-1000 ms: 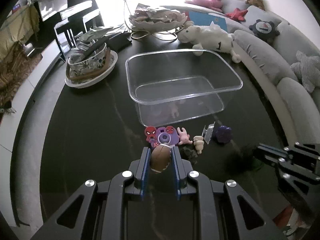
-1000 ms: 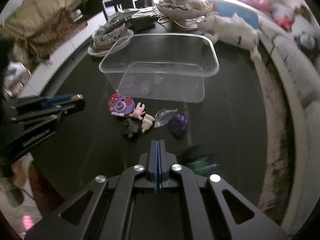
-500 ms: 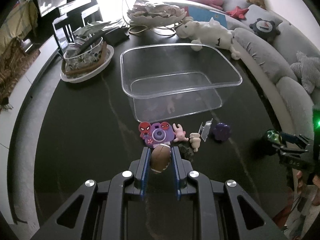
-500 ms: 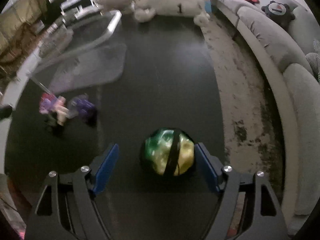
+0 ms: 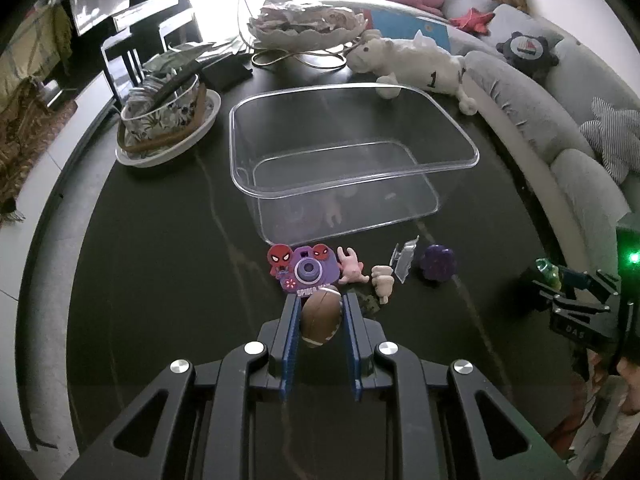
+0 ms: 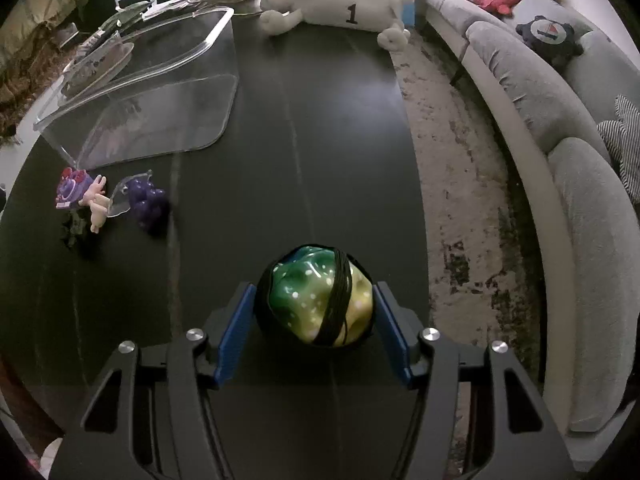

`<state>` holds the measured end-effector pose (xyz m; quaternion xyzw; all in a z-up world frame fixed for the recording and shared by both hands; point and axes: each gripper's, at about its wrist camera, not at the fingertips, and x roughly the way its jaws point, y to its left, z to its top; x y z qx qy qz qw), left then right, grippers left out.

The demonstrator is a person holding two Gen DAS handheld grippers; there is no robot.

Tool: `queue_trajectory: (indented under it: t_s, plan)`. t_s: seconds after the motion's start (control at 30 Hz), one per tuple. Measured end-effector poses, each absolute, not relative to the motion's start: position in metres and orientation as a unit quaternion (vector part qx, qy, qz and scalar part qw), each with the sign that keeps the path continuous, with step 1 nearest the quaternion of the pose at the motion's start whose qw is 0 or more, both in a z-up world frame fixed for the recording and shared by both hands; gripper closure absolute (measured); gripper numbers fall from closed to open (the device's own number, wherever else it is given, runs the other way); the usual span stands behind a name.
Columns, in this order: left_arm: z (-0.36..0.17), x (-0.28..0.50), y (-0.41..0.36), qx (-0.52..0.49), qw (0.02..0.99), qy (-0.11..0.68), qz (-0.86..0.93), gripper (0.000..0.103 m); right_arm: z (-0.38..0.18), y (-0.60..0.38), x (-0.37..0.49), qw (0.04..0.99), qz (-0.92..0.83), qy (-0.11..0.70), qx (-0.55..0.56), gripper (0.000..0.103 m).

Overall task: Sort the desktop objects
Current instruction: 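Lift and carry green ball with right tool toward bin while left carries football, then open right tool to drop green ball into bin while left tool drops football in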

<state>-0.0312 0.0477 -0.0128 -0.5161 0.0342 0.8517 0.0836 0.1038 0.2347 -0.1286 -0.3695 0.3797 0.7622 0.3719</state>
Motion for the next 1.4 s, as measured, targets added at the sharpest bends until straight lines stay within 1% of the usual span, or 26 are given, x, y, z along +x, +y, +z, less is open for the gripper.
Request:
queue_trajectory:
  t_s: [0.57, 1.13, 1.4]
  plan:
    - [-0.013, -0.027, 0.046, -0.515, 0.088, 0.033, 0.852, 0.084, -0.112, 0.224, 0.103, 0.37, 0.771, 0.371, -0.362, 0.047]
    - [-0.004, -0.01, 0.04, -0.505, 0.091, 0.038, 0.857, 0.084, -0.027, 0.18, 0.079, 0.332, 0.829, 0.334, -0.3, 0.047]
    - [0.004, -0.01, 0.026, -0.501, 0.084, 0.022, 0.861, 0.084, 0.002, 0.169, 0.054, 0.325, 0.844, 0.313, -0.29, 0.047]
